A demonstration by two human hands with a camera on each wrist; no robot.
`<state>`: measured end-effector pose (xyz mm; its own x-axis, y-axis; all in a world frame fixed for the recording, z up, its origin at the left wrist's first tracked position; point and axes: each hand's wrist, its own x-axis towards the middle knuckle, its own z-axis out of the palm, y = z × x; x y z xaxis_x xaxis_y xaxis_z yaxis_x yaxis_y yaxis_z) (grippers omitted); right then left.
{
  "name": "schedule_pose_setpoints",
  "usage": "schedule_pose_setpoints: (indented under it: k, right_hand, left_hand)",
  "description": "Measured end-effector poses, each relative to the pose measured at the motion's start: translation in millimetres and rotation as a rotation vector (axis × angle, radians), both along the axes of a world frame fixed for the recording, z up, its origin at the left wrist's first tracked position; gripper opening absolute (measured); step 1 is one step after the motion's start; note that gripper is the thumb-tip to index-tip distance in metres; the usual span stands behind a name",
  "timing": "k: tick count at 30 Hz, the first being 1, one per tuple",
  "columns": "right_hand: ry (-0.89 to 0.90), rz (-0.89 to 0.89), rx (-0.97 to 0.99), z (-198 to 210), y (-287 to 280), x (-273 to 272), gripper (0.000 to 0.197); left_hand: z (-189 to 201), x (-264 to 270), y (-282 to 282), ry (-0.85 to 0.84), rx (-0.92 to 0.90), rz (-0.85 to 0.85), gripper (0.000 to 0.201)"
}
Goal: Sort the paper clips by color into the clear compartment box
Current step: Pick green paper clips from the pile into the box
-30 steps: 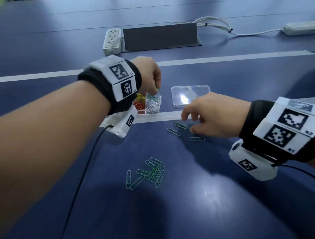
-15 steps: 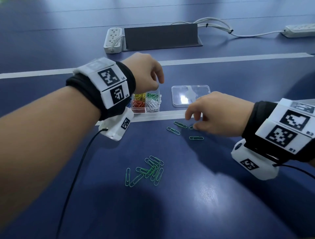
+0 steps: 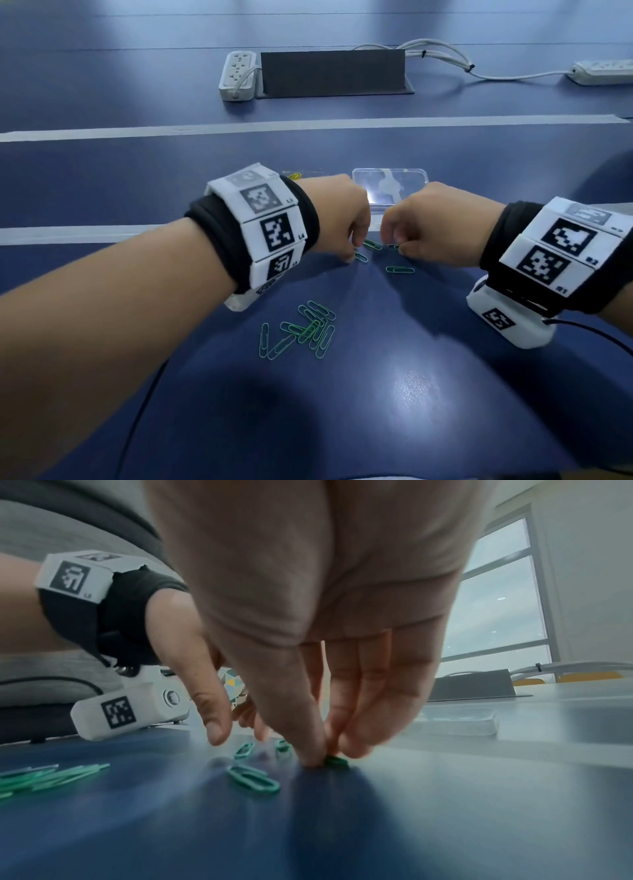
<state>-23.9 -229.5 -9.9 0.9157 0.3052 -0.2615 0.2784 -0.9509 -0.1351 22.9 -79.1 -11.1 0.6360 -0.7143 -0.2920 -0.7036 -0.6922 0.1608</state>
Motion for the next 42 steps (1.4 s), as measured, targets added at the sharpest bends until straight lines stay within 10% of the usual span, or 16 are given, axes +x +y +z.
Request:
schedule_pose_setpoints:
  k: [17, 42]
  right_hand:
    - [0.002, 0.179, -0.011, -8.5, 3.5, -25.0, 0.028]
    - [-0.257, -0.104, 0.152, 28.9, 5.5, 36.5, 0.024]
  left_hand:
    - [-4.2, 0.2, -13.4, -0.064, -0.035, -0.064, 0.017]
    - [1.2, 12.5, 2.2, -0.021, -0.098, 0.183, 0.010]
